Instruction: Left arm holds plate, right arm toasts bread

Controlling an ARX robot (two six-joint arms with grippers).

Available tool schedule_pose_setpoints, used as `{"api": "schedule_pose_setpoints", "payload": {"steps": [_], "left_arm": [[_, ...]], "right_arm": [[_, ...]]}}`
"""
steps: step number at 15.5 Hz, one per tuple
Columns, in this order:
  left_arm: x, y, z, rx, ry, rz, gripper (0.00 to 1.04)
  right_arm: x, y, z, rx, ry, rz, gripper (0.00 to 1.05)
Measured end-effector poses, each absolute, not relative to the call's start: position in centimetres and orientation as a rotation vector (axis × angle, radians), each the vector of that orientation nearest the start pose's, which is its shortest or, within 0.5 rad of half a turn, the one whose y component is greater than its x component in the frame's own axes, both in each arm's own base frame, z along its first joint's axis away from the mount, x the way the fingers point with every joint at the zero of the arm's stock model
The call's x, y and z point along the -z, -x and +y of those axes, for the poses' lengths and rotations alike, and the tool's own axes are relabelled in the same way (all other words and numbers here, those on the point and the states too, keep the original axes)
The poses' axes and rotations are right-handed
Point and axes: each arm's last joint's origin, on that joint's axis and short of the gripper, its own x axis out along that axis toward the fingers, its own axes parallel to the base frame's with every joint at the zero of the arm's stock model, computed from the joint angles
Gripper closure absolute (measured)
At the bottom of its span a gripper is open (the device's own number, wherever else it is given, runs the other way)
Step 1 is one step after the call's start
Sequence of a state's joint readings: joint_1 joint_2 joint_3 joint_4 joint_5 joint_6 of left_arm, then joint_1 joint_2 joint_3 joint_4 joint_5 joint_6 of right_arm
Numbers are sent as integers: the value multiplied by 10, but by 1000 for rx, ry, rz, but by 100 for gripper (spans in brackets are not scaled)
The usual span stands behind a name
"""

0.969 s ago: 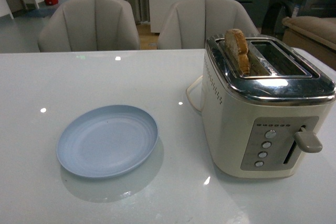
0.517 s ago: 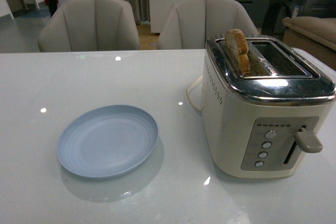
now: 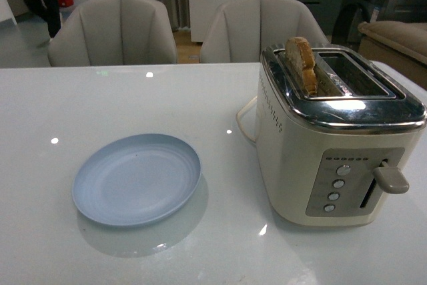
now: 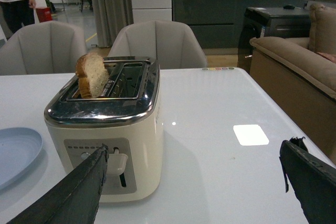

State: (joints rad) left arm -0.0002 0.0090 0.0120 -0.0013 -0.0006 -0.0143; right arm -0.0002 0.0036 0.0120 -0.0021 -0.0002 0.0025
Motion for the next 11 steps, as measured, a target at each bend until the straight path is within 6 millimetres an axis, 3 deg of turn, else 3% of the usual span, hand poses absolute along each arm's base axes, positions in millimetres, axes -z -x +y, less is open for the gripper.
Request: {"api": "schedule_pose_setpoints", "payload": {"steps": [5,10,11], "left_arm": [[-166,-98,0,0,15,2,101],[-166,-98,0,0,14,1,76],[-166,-98,0,0,14,1,67]], "right_arm": [[-167,-97,0,0,-2,-5,6],[-167,-97,0,0,-2,-5,6],[-167,-97,0,0,-2,-5,6]]}}
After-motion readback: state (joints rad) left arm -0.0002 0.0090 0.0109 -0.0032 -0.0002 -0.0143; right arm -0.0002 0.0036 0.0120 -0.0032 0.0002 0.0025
